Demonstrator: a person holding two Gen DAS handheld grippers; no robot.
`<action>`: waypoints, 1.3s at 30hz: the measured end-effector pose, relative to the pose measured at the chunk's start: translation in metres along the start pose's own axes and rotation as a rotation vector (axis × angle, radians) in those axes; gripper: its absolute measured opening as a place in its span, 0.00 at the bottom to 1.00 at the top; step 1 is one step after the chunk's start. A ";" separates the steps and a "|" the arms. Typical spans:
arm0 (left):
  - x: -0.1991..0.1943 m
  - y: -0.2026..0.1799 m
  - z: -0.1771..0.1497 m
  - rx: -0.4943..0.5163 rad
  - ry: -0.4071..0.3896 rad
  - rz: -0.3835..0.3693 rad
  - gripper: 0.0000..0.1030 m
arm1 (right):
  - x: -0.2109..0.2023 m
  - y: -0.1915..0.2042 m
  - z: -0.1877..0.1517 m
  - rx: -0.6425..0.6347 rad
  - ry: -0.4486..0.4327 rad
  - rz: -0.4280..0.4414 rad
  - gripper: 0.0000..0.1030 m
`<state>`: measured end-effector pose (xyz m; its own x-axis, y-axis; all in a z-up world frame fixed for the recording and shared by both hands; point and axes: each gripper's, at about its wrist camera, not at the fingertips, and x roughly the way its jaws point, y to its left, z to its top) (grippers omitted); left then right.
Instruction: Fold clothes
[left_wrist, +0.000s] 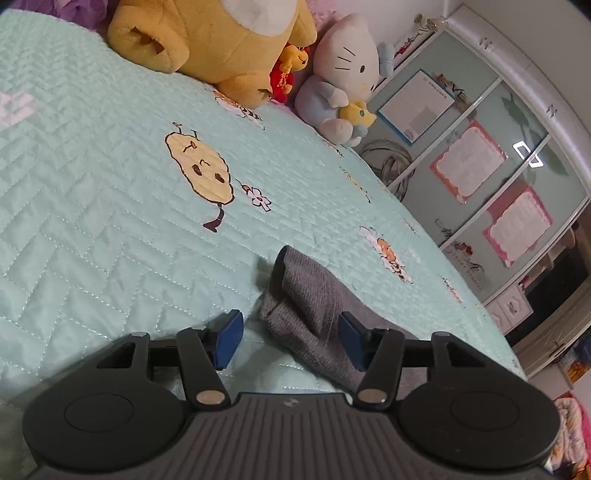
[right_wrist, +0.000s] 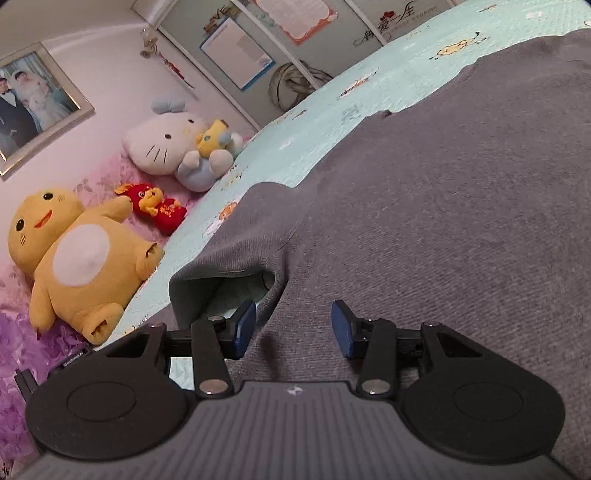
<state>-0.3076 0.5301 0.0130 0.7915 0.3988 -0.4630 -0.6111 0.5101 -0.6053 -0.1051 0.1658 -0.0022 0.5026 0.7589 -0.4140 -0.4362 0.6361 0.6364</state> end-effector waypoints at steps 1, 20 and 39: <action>0.002 -0.002 0.000 0.011 0.003 0.008 0.56 | 0.002 0.002 -0.001 -0.018 0.001 -0.005 0.45; 0.013 -0.015 0.016 0.071 0.015 0.054 0.03 | 0.002 -0.006 0.000 -0.001 -0.008 0.039 0.47; 0.026 0.029 0.030 0.000 -0.004 0.054 0.20 | 0.006 -0.009 0.002 0.014 -0.004 0.064 0.47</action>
<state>-0.3052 0.5784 0.0026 0.7576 0.4284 -0.4923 -0.6526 0.4880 -0.5796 -0.0965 0.1642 -0.0092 0.4772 0.7975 -0.3691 -0.4571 0.5840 0.6708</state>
